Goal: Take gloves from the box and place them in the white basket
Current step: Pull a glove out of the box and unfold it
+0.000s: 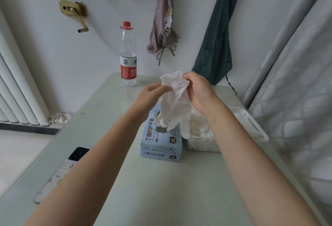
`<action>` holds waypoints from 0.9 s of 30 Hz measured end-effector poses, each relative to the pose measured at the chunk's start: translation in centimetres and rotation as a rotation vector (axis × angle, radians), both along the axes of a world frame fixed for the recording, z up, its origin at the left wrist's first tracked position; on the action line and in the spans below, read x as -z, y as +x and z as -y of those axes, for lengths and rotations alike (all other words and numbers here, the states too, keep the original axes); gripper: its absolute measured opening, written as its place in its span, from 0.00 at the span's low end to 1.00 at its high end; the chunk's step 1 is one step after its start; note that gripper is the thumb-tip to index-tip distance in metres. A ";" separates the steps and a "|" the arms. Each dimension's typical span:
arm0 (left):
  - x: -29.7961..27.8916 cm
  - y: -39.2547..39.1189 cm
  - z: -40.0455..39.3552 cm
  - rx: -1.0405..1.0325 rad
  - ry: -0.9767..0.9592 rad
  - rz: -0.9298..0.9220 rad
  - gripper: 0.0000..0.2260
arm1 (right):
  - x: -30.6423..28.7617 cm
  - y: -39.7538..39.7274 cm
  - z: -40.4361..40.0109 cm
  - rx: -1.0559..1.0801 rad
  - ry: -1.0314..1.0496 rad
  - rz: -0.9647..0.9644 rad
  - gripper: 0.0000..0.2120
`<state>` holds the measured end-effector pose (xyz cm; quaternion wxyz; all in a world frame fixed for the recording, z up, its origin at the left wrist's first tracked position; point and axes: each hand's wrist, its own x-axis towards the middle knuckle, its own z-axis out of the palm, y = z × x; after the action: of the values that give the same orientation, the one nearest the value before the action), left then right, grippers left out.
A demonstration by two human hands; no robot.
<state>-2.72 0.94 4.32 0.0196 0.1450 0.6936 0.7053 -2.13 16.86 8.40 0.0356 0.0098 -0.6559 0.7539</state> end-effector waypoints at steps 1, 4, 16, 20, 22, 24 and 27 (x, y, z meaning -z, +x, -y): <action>-0.4 0.1 -0.1 0.000 0.048 -0.006 0.13 | -0.1 0.4 -0.2 -0.004 -0.011 -0.003 0.07; -1.4 0.4 -0.2 -0.006 0.153 0.011 0.04 | -0.2 1.4 -1.2 -0.016 0.005 -0.019 0.05; -2.7 2.7 -1.4 -0.295 0.099 0.014 0.08 | -1.0 4.5 -3.2 0.001 0.246 0.075 0.06; -3.2 3.1 -1.4 -0.253 0.132 0.042 0.05 | -1.4 5.1 -3.5 -0.066 0.213 0.122 0.09; -3.3 3.2 -1.4 -0.265 0.154 0.052 0.05 | -1.3 5.3 -3.7 -0.099 0.147 0.099 0.05; -3.3 3.3 -1.6 -0.289 0.182 0.063 0.04 | -1.2 5.4 -3.8 -0.124 0.074 0.064 0.06; -3.3 3.5 -1.7 -0.317 0.208 0.083 0.04 | -1.2 5.6 -3.9 -0.188 0.097 0.021 0.05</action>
<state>0.80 2.63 7.62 -0.0784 0.0059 0.6296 0.7729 3.43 20.80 9.62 -0.0429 0.0652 -0.6883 0.7212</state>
